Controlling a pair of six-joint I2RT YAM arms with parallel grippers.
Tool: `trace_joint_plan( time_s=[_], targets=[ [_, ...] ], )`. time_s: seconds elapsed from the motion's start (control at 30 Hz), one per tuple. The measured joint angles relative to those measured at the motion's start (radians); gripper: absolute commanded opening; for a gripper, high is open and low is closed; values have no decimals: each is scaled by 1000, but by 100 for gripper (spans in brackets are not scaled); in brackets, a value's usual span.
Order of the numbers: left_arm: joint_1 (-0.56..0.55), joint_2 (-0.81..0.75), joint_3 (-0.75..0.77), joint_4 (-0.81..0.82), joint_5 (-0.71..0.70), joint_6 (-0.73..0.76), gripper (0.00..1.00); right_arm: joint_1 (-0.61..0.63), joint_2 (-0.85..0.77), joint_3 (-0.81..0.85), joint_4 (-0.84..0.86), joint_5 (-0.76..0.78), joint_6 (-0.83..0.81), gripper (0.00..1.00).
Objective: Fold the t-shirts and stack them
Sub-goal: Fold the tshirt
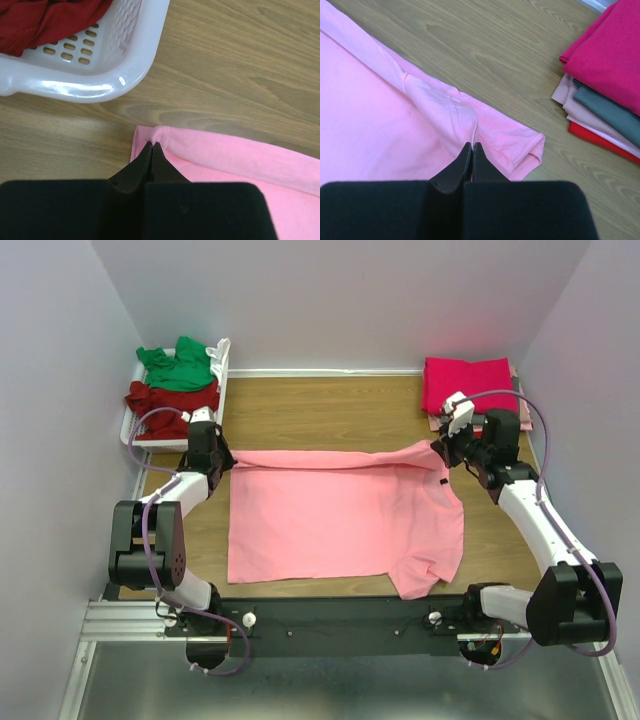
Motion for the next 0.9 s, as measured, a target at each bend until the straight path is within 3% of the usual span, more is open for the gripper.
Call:
trace_joint_plan(
  time_s=[0.1, 0.13, 0.23, 0.33, 0.57, 0.9],
  targets=[
    [0, -11, -15, -8, 0, -9, 24, -2, 0, -9, 0, 2, -1, 1],
    [0, -19, -22, -13, 0, -13, 37, -2, 0, -12, 0, 2, -1, 1],
    [0, -55, -42, -23, 1, -21, 58, -8, 0, -24, 0, 6, -4, 0],
    [0, -155, -74, -63, 1, -45, 68, -10, 0, -33, 0, 6, -8, 1],
    [0, -396, -98, -67, 42, -16, 70, -13, 0, -37, -1, 6, -10, 0],
    [1, -356, -31, -123, 172, 167, 69, -13, 3, -37, -13, -12, -46, 1]
  ],
)
